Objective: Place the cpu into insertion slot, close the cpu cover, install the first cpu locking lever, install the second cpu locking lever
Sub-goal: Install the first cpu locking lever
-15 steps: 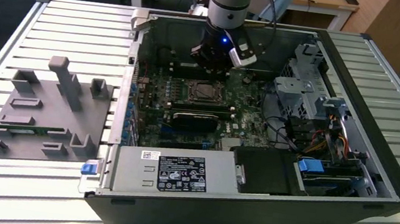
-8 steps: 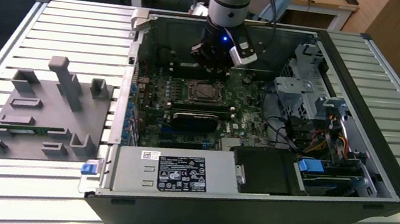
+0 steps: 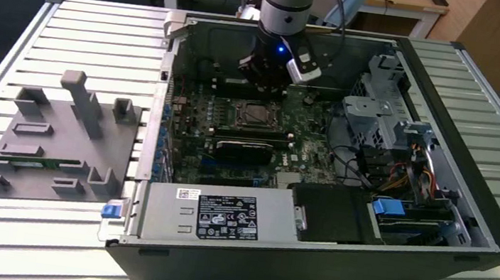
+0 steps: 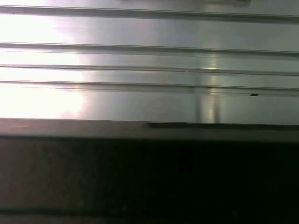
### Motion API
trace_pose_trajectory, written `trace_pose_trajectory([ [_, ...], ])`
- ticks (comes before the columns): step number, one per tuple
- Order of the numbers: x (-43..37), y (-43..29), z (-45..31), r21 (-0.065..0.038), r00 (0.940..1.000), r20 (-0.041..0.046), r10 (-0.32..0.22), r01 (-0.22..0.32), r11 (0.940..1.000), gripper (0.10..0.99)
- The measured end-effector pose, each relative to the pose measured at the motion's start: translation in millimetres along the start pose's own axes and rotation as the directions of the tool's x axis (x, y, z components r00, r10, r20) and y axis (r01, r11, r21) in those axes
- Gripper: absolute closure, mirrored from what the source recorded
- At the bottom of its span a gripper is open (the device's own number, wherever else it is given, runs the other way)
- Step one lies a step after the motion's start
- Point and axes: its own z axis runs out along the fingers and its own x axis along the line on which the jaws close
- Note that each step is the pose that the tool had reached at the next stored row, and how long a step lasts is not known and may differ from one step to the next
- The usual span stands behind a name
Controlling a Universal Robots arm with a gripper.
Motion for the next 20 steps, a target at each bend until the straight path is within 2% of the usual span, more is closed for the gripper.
trace_pose_trajectory([
  [6,0.1,1.1,2.3,0.009,1.0,-0.0004,0.0,0.0,1.0,0.98],
  [18,-0.2,1.7,1.0,0.01,1.0,0.0008,0.0,0.0,0.9999,0.98],
  [20,-0.1,1.6,0.5,0.017,1.0,0.0001,0.0,0.0,0.9999,0.98],
])
